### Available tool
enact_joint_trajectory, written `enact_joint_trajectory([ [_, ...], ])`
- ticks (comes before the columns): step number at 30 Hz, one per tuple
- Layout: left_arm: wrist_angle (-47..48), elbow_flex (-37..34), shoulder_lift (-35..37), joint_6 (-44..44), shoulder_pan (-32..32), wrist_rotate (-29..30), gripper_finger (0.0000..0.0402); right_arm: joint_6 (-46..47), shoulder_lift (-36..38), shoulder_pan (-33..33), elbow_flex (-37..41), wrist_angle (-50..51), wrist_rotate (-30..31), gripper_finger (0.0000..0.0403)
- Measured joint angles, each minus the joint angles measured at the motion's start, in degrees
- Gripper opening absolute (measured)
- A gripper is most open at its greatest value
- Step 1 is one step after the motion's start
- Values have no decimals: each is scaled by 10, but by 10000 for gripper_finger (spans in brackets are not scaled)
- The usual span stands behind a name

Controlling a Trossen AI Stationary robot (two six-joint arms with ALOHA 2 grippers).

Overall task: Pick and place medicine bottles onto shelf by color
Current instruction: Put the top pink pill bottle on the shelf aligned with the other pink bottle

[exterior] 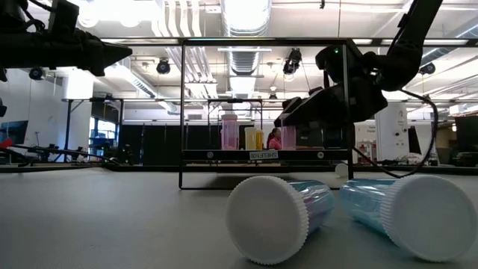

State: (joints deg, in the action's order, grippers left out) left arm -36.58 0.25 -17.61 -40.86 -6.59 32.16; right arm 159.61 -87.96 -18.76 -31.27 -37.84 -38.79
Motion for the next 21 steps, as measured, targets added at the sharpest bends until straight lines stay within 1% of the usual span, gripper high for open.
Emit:
enact_joint_trajectory([
  [4, 0, 0, 0, 0, 0, 0, 72, -11, 16, 0, 0, 29, 0, 132],
  [8, 0, 0, 0, 0, 0, 0, 72, -24, 21, 0, 0, 34, 3, 137],
  [16, 0, 0, 0, 0, 0, 0, 72, -27, 21, 0, 0, 34, 3, 171],
  [21, 0, 0, 0, 0, 0, 0, 72, -26, 21, 0, 0, 34, 10, 182],
])
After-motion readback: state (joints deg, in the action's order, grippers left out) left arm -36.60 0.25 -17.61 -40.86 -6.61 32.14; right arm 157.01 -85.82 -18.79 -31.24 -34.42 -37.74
